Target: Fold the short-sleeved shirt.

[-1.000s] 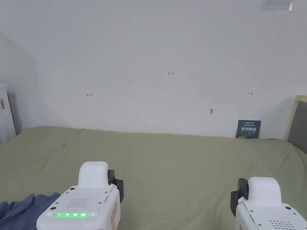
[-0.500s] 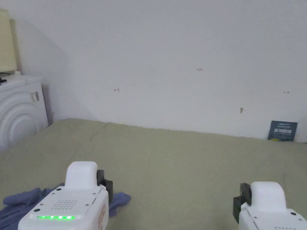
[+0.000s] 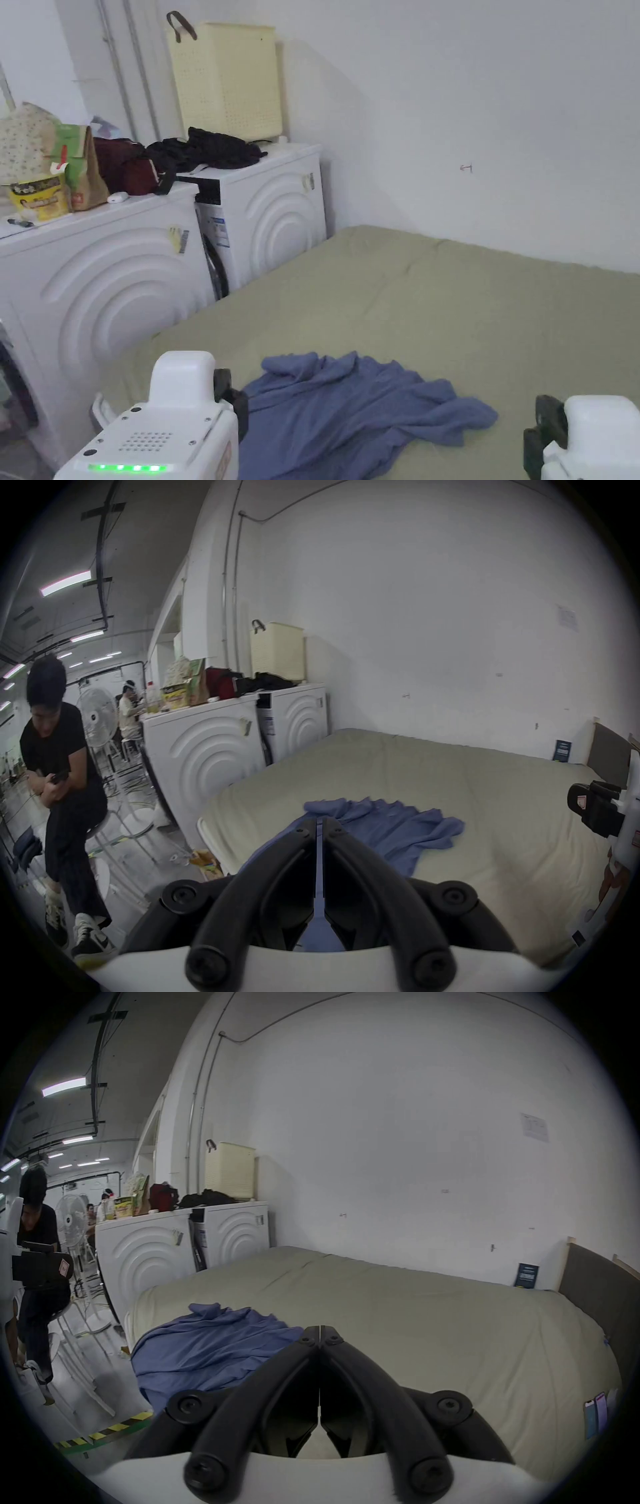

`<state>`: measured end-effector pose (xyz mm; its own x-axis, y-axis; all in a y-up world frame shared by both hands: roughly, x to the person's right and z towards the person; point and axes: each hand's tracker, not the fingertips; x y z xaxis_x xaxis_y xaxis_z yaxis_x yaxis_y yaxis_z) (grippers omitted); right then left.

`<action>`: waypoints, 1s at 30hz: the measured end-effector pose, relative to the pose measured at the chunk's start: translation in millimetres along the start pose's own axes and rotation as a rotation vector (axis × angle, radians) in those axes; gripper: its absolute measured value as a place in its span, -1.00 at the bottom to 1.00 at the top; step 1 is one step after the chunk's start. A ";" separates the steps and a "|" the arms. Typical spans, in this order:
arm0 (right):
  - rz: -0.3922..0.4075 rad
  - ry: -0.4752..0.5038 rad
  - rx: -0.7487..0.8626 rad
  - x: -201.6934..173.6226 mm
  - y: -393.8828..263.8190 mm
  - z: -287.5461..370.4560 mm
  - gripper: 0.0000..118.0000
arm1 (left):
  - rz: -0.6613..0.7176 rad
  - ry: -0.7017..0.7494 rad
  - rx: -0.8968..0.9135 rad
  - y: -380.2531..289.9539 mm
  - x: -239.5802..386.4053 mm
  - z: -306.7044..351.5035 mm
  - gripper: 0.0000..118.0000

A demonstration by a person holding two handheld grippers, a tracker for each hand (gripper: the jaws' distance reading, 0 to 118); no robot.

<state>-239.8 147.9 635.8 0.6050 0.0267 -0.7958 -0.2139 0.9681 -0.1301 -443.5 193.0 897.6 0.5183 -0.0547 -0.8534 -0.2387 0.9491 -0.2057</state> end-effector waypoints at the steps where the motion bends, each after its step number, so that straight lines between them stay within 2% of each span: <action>1: 0.002 0.011 -0.005 -2.9 -0.7 -3.5 -1.00 | 0.001 0.008 -0.005 -1.3 -3.5 -2.7 -0.97; 9: 0.026 0.017 -0.060 -3.0 -10.5 -25.5 -1.00 | 0.007 -0.055 -0.095 -10.4 5.1 -52.6 -0.97; 14: 0.022 0.021 -0.121 -1.2 -29.9 -36.2 -1.00 | 0.014 -0.178 -0.281 -30.2 32.2 -128.4 -0.97; 18: 0.010 0.035 -0.199 -1.1 -51.7 -47.3 -0.99 | -0.027 -0.220 -0.433 -56.6 55.7 -199.7 -0.96; 21: 0.006 0.030 -0.238 0.5 -66.6 -55.0 -0.99 | 0.002 -0.290 -0.566 -75.4 65.3 -235.9 -0.93; 22: 0.001 0.035 -0.251 1.5 -70.8 -57.6 -0.99 | 0.013 -0.320 -0.618 -80.4 66.7 -246.0 -0.83; 23: -0.005 0.037 -0.265 2.6 -75.5 -60.6 -0.99 | 0.029 -0.332 -0.669 -85.6 67.5 -255.1 -0.41; 24: -0.010 0.034 -0.282 2.9 -80.4 -64.4 -0.99 | 0.014 -0.339 -0.697 -91.8 70.7 -265.5 0.57; 25: -0.014 0.031 -0.298 2.9 -83.8 -67.1 -0.99 | 0.006 -0.338 -0.729 -97.6 72.9 -271.7 1.00; 27: -0.036 0.034 -0.323 3.9 -93.1 -71.2 -0.99 | -0.031 -0.310 -0.730 -105.3 81.2 -282.8 0.94; 30: -0.062 0.042 -0.359 3.6 -102.8 -74.7 -0.99 | -0.113 -0.309 -0.762 -113.9 83.6 -288.6 0.98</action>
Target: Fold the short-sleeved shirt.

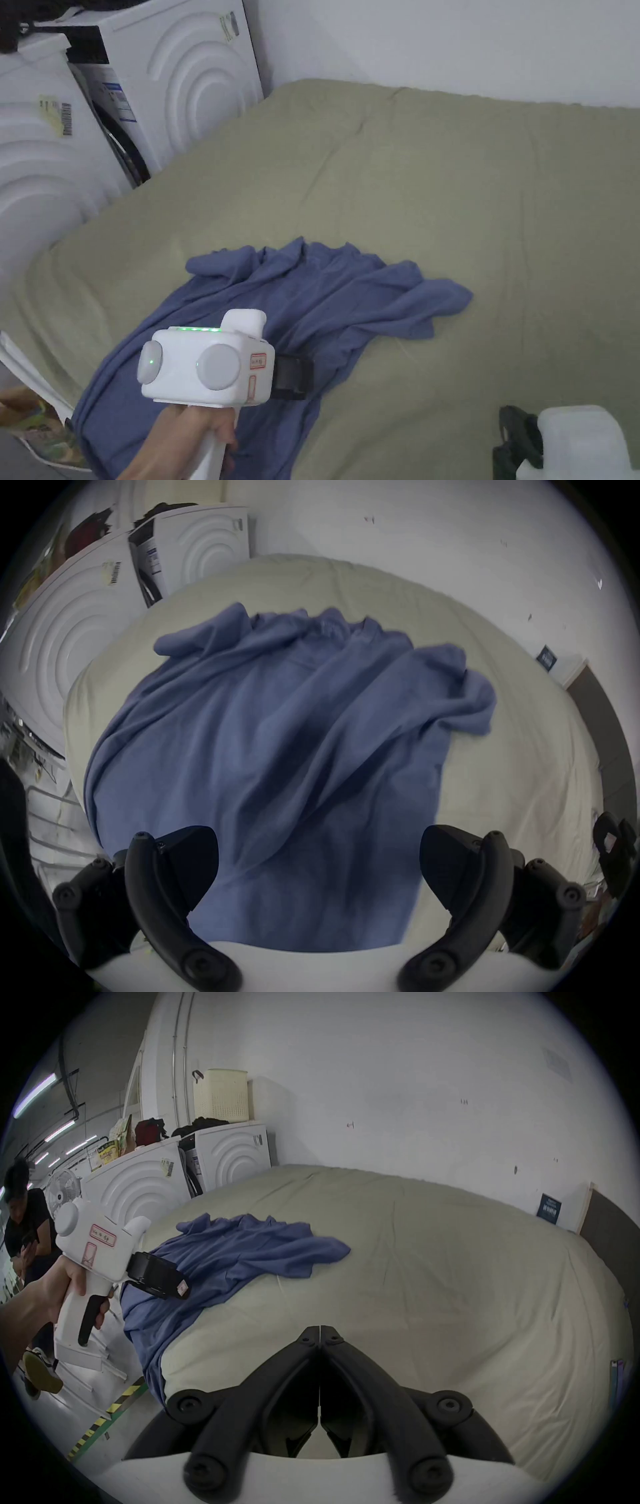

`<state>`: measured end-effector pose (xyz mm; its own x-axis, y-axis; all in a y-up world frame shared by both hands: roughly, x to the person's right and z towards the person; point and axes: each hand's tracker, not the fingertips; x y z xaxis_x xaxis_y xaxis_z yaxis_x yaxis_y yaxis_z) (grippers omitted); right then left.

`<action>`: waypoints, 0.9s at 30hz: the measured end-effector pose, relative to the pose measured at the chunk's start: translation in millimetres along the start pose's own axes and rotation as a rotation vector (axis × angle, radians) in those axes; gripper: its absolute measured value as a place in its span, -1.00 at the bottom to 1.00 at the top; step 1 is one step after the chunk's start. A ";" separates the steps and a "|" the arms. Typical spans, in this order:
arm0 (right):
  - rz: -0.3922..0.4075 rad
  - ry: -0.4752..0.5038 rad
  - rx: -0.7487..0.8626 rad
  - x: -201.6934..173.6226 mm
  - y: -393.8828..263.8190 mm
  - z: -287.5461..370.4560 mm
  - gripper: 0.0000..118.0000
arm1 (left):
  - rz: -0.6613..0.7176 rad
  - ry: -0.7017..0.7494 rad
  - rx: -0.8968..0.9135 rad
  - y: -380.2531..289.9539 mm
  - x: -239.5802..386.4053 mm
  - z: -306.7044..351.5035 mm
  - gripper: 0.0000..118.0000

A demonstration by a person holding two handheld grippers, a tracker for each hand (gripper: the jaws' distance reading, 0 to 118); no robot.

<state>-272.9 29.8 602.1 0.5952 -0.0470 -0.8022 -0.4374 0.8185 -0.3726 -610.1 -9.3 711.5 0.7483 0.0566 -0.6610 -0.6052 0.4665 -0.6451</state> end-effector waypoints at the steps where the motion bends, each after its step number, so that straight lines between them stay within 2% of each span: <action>1: 0.001 0.000 -0.011 -0.3 -2.5 -1.1 -0.99 | -0.007 0.005 -0.022 -1.4 0.1 -3.8 0.98; 5: 0.002 0.001 -0.034 0.4 -9.5 3.8 -0.99 | -0.036 0.027 -0.060 -4.9 1.1 -26.2 0.96; 6: -0.006 0.006 -0.038 2.0 -10.5 7.6 -0.99 | -0.033 0.029 -0.065 -1.0 0.8 -21.2 0.88; 7: -0.017 0.009 -0.038 3.6 -11.3 11.1 -0.99 | -0.025 0.027 -0.067 0.3 1.0 -17.1 0.60; 8: -0.035 0.009 -0.038 6.0 -12.2 16.2 -0.99 | -0.022 0.037 -0.026 -0.2 3.5 -10.7 0.15; 9: -0.052 0.011 -0.035 9.6 -14.1 22.8 -0.99 | -0.029 0.100 0.028 0.9 2.9 -3.4 -0.56; 10: -0.061 0.015 -0.030 12.4 -15.9 28.3 -0.99 | -0.022 0.111 0.039 2.6 0.0 0.1 -0.86; 13: -0.072 -0.009 -0.025 21.1 -21.9 50.1 -0.99 | 0.035 0.046 -0.013 1.3 -8.3 1.5 -0.86; 16: -0.108 -0.060 -0.009 36.2 -27.3 74.8 -0.99 | 0.009 0.078 0.026 0.4 7.0 8.7 -0.86; 19: -0.155 -0.118 0.003 56.0 -35.3 99.8 -0.99 | -0.005 0.022 0.077 4.3 31.8 21.0 -0.86; 23: -0.202 -0.198 0.014 85.6 -48.7 130.1 -0.99 | -0.060 -0.019 0.093 21.0 88.8 22.6 -0.86; 27: -0.250 -0.279 0.023 114.3 -59.0 157.0 -0.99 | -0.154 -0.117 0.129 37.9 178.9 20.8 -0.86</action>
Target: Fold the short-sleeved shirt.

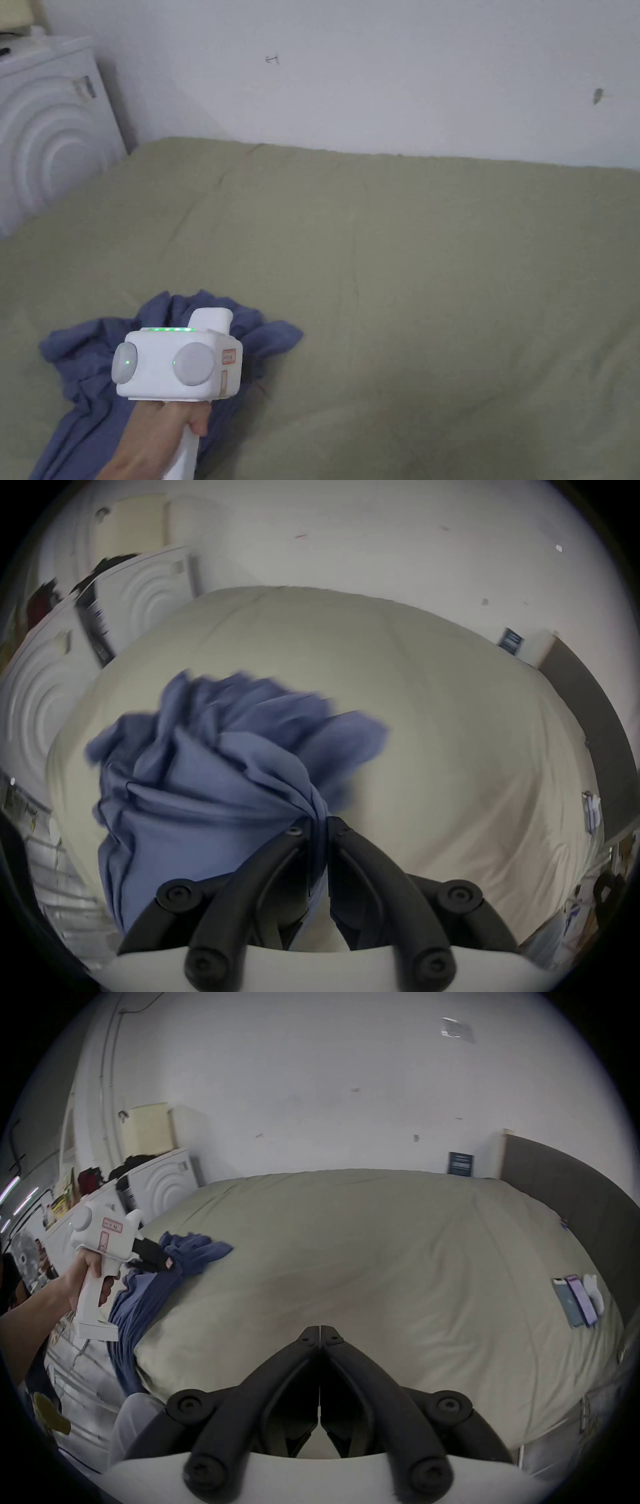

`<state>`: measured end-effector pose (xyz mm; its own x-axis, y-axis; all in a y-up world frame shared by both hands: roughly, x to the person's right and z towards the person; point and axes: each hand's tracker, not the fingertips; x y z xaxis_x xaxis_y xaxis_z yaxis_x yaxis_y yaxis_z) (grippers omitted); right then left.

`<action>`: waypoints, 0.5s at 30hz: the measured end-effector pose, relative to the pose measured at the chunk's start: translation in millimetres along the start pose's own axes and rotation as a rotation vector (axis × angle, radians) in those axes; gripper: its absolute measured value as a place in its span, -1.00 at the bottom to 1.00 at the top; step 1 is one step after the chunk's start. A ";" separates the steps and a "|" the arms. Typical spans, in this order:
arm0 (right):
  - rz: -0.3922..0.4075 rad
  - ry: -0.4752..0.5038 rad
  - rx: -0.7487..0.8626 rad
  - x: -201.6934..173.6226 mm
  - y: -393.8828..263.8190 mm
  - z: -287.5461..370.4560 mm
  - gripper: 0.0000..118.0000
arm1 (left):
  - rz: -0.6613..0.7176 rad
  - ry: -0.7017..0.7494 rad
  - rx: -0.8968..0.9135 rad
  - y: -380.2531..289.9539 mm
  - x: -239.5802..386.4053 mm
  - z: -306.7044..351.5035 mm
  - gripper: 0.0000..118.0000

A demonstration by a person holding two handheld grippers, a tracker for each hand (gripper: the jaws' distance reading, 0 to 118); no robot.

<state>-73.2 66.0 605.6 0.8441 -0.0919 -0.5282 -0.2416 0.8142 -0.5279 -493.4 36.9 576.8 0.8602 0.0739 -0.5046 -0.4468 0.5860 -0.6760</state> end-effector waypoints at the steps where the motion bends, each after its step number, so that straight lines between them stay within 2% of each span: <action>1: -0.008 -0.012 0.005 8.1 -0.3 3.4 -0.99 | -0.019 -0.023 0.014 5.4 23.4 -2.9 -0.86; 8: -0.083 -0.152 0.019 69.0 -5.8 21.3 -0.99 | -0.267 -0.283 0.031 29.5 235.1 -21.4 -0.86; 15: -0.160 -0.283 0.003 124.3 -16.2 33.4 -0.99 | -0.467 -0.527 -0.012 -4.8 406.0 -14.1 -0.86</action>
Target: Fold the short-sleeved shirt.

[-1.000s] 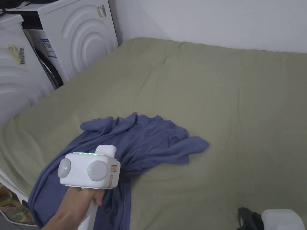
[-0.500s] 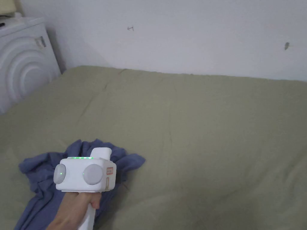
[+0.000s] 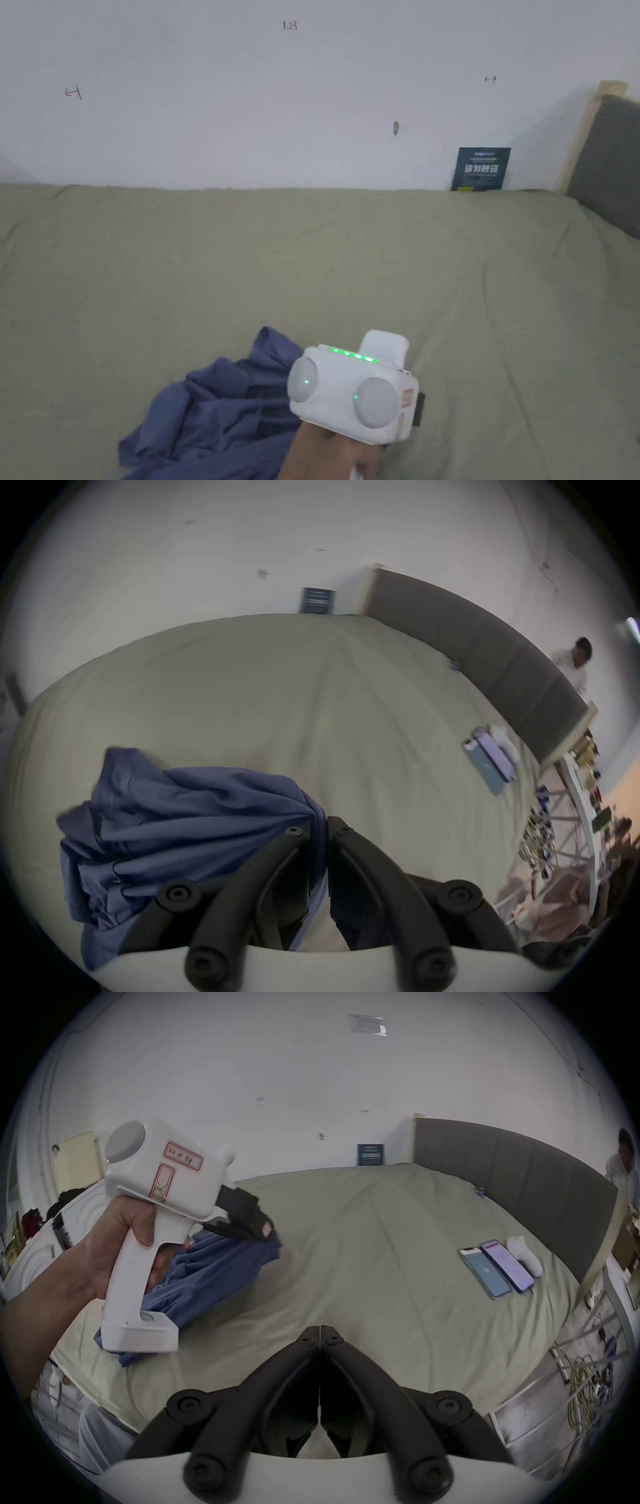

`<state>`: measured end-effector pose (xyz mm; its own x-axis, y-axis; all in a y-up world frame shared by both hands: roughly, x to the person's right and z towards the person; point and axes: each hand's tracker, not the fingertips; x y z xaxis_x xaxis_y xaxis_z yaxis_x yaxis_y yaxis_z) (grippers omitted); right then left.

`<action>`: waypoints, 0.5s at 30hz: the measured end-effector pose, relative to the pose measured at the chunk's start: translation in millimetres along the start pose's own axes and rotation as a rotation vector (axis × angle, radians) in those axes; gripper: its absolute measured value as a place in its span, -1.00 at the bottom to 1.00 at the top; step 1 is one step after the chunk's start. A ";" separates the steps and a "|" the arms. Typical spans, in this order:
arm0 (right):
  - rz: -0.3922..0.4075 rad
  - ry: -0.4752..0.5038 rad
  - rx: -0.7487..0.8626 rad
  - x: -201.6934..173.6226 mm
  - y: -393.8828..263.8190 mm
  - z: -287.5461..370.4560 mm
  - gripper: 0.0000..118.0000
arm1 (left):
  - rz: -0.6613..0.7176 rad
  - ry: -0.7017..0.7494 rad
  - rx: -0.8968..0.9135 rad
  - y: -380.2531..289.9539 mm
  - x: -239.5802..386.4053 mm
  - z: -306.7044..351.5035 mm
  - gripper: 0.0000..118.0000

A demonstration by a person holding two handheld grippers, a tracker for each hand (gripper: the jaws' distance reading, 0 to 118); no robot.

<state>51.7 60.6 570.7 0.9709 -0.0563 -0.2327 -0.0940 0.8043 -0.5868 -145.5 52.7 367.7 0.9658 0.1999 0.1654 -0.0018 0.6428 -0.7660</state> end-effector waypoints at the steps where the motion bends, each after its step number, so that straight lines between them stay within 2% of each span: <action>1: -0.016 -0.017 -0.002 7.2 -0.3 -1.5 -0.99 | -0.016 -0.036 -0.010 0.9 15.9 -9.0 -0.86; 3: -0.034 -0.028 -0.005 18.2 -1.4 -5.0 -0.99 | -0.056 -0.051 -0.064 -2.8 36.8 -29.3 -0.86; 5: -0.043 -0.046 -0.015 25.9 -2.9 -9.2 -0.99 | -0.058 0.036 -0.145 -12.5 45.4 -55.6 -0.86; 10: -0.071 -0.048 -0.028 32.9 -7.7 -15.3 -0.99 | -0.014 0.011 -0.140 -29.2 32.0 -67.2 -0.85; 11: -0.075 -0.043 -0.034 32.8 -8.4 -17.5 -0.99 | -0.033 -0.001 -0.105 -29.7 31.8 -61.5 -0.54; 12: -0.078 -0.038 -0.038 32.0 -9.0 -18.9 -0.99 | -0.047 0.010 -0.091 -30.8 32.6 -56.6 0.54; 13: -0.082 -0.032 -0.039 31.0 -8.9 -18.4 -0.99 | -0.063 0.049 -0.121 -32.8 31.9 -53.3 1.00; 14: -0.086 -0.027 -0.040 29.4 -8.3 -17.5 -0.99 | -0.063 0.040 -0.095 -27.0 28.2 -37.6 0.88; 15: -0.090 -0.020 -0.036 27.3 -6.8 -14.9 -0.99 | -0.084 0.062 -0.087 -21.5 23.0 -31.0 0.85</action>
<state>75.6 44.8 556.8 0.9799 -0.1155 -0.1629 -0.0137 0.7749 -0.6319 -115.2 20.5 368.7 0.9757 0.1002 0.1948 0.0998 0.5885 -0.8023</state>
